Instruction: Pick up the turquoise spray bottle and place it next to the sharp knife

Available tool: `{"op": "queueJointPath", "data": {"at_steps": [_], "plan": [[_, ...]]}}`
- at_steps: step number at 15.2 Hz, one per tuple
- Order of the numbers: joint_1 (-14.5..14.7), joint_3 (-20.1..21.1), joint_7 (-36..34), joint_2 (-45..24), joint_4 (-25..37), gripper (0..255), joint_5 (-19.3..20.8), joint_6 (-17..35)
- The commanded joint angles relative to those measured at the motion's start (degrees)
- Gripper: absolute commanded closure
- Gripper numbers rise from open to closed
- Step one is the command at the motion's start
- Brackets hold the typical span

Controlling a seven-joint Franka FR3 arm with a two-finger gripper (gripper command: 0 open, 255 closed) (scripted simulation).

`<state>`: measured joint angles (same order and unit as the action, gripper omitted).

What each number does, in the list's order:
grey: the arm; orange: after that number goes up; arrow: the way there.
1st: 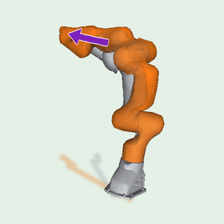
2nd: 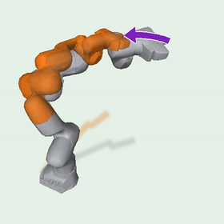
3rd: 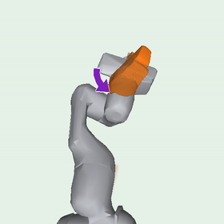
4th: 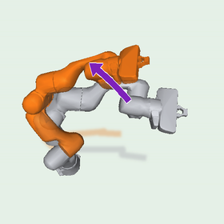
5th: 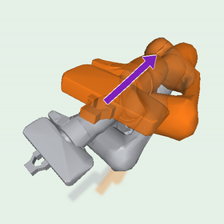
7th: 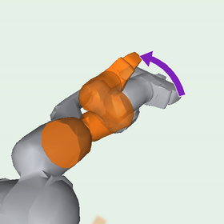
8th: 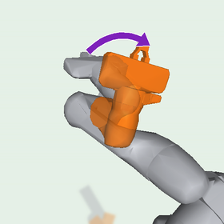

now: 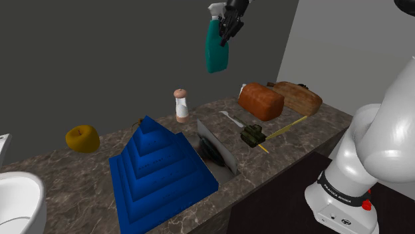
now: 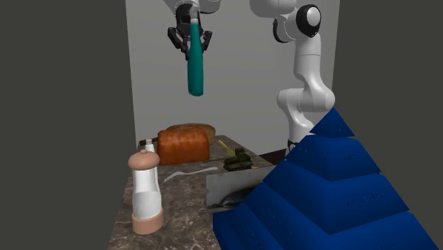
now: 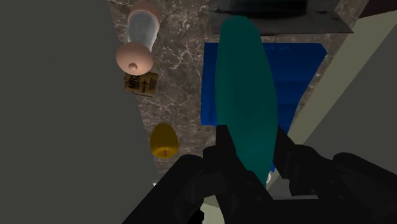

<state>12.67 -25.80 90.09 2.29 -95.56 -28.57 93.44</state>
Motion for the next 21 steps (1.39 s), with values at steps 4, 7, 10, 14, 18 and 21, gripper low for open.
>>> {"op": "queueJointPath", "data": {"at_steps": [4, 7, 10, 14, 18, 21], "plan": [[-2.3, -2.1, 3.7, 6.3, -6.0, 255, 3.1, -1.6], [-3.8, -3.4, 5.7, 10.0, -9.0, 255, 5.2, -2.9], [-5.4, -4.9, 7.8, 13.2, -11.2, 255, 7.2, -4.6], [-7.7, -7.3, 11.0, 16.8, -13.2, 255, 10.0, -7.2], [-9.9, -10.1, 14.6, 19.5, -14.0, 255, 12.8, -10.4], [-10.2, -10.1, 15.3, 20.0, -16.7, 255, 13.2, -8.3]]}}
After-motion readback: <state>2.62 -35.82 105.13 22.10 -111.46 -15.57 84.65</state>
